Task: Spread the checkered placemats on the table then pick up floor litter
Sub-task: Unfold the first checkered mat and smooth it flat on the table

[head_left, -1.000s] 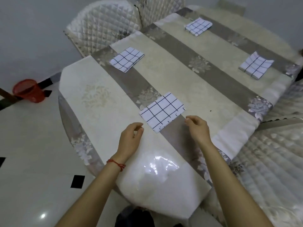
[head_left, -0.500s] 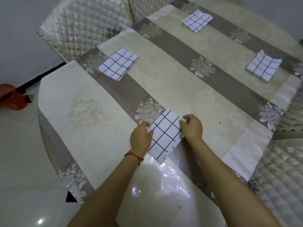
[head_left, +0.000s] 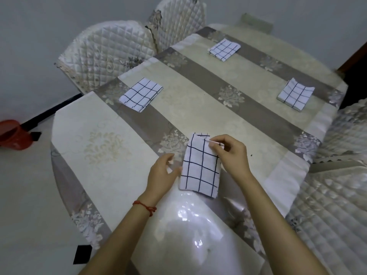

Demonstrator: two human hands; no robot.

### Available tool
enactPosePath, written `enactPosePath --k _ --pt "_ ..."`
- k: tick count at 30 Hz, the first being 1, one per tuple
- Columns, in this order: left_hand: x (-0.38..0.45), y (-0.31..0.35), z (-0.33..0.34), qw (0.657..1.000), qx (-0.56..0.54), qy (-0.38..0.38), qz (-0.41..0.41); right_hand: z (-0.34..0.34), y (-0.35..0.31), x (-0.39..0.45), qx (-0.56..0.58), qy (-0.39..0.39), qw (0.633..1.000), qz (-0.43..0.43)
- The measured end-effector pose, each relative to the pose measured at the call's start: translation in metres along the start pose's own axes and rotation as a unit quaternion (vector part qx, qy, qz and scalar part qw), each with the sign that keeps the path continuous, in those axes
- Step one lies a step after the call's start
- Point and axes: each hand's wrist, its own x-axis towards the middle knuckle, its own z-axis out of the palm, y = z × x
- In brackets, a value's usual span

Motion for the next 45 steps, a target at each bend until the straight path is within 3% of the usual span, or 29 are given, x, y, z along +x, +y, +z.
enactPosePath --k 4,9,13,19,24,31,38,42,45 --pt "-0.014 0.047 -0.010 0.983 0.012 0.054 0.175 -0.016 -0.037 -0.014 -0.045 -0.062 0.994 -0.076" --pt "-0.035 0.103 -0.016 0.951 0.063 0.017 0.303 -0.047 -0.074 -0.036 -0.097 -0.101 0.977 -0.163" --pt "-0.053 0.134 -0.017 0.959 -0.002 -0.010 0.285 -0.079 -0.093 -0.049 -0.060 -0.073 0.980 -0.178" --pt "-0.069 0.172 -0.028 0.956 -0.114 0.067 0.263 -0.137 -0.094 -0.063 -0.040 -0.098 0.991 -0.076" --pt "-0.075 0.183 -0.037 0.944 -0.186 0.124 0.244 -0.165 -0.089 -0.069 0.052 -0.008 0.998 -0.042" --pt "-0.081 0.191 -0.033 0.930 -0.270 0.136 0.211 -0.172 -0.104 -0.065 0.111 0.022 0.991 -0.068" --pt "-0.078 0.189 -0.030 0.934 -0.278 0.148 0.166 -0.170 -0.117 -0.061 0.135 0.016 0.987 -0.084" --pt "-0.084 0.186 -0.019 0.931 -0.224 0.251 0.143 -0.162 -0.118 -0.060 0.121 0.030 0.988 -0.093" --pt "-0.101 0.200 -0.005 0.940 -0.242 0.179 0.159 -0.157 -0.118 -0.061 0.077 0.038 0.991 -0.100"
